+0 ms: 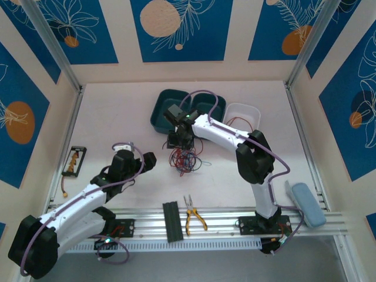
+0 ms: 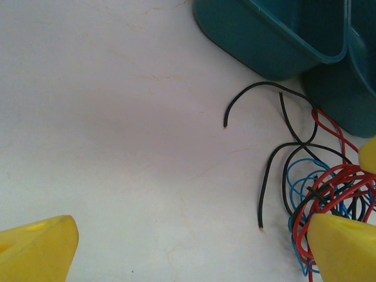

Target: Untangle the cables

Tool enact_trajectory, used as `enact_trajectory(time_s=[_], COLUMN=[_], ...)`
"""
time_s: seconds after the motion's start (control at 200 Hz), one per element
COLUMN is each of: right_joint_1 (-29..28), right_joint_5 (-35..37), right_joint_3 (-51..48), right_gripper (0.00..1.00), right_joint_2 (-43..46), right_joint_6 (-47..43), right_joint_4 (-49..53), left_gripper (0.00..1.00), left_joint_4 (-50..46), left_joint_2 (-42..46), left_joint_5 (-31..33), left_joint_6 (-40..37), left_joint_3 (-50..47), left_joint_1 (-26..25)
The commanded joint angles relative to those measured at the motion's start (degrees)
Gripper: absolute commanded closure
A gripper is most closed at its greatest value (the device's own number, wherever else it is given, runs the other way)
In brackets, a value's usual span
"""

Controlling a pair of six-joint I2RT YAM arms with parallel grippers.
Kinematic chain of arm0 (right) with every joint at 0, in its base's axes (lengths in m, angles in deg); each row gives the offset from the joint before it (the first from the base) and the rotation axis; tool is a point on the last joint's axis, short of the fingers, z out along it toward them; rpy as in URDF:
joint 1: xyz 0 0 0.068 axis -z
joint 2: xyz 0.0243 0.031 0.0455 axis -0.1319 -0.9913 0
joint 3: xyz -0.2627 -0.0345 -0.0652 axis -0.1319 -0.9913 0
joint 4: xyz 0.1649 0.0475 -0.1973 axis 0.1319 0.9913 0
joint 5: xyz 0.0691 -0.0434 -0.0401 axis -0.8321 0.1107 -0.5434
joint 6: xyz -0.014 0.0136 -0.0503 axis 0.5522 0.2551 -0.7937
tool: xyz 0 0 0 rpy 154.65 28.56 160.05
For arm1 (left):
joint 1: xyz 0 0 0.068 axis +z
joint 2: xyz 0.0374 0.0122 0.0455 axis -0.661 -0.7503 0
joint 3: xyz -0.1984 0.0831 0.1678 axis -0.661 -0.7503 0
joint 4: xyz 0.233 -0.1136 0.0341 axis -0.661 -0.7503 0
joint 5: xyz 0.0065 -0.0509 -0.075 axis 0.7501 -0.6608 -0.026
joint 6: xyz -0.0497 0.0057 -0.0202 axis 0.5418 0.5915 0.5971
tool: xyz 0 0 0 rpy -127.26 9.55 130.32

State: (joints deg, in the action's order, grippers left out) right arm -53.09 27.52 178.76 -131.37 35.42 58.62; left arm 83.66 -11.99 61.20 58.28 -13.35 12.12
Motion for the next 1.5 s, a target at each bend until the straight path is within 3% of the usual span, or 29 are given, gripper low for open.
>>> enact_trajectory(time_s=[0.0,0.205,0.355,0.535,0.775,1.085,1.245,1.341,1.496], right_joint_1=[0.68,0.56,0.67,0.69,0.44,1.19,1.61,1.84,2.18], right_joint_5=[-2.42,-3.16,-2.30,-1.92,-2.77,-1.30,-1.94,-1.77,-1.22], right_joint_3=[0.76,0.94,0.40,-1.14,-3.64,-7.42,-9.43,-10.79,-12.78], right_gripper=[0.57,0.77,0.81,1.00,1.00,0.89,0.83,0.77,0.68], right_joint_2=[-1.79,-1.64,0.58,4.65,9.13,12.51,13.99,14.76,15.84], right_joint_6=[1.27,1.18,0.61,0.15,0.64,1.01,1.18,1.15,1.27], right_joint_4=[-0.66,-1.21,-0.89,-1.92,-4.32,-4.89,-6.26,-6.91,-6.95], left_gripper=[0.00,0.00,0.00,0.00,0.00,0.26,0.40,0.55,0.92], left_joint_4=[1.53,3.87,7.28,11.74,17.93,25.20,28.71,30.03,28.49], left_joint_2=[-0.07,-1.94,-4.99,-9.62,-14.39,-25.80,-32.01,-34.76,-32.65], left_joint_5=[-1.18,-3.62,-8.42,-14.93,-20.58,-29.55,-30.73,-31.62,-31.86], left_joint_6=[-1.09,-1.52,-3.65,-5.61,-6.36,-9.71,-9.46,-8.97,-8.85], left_joint_3=[-0.95,-1.14,-0.58,0.70,1.87,6.50,8.48,10.00,11.32], left_joint_1=[0.70,0.70,0.75,0.66,0.52,0.18,-0.24,-0.32,-0.47])
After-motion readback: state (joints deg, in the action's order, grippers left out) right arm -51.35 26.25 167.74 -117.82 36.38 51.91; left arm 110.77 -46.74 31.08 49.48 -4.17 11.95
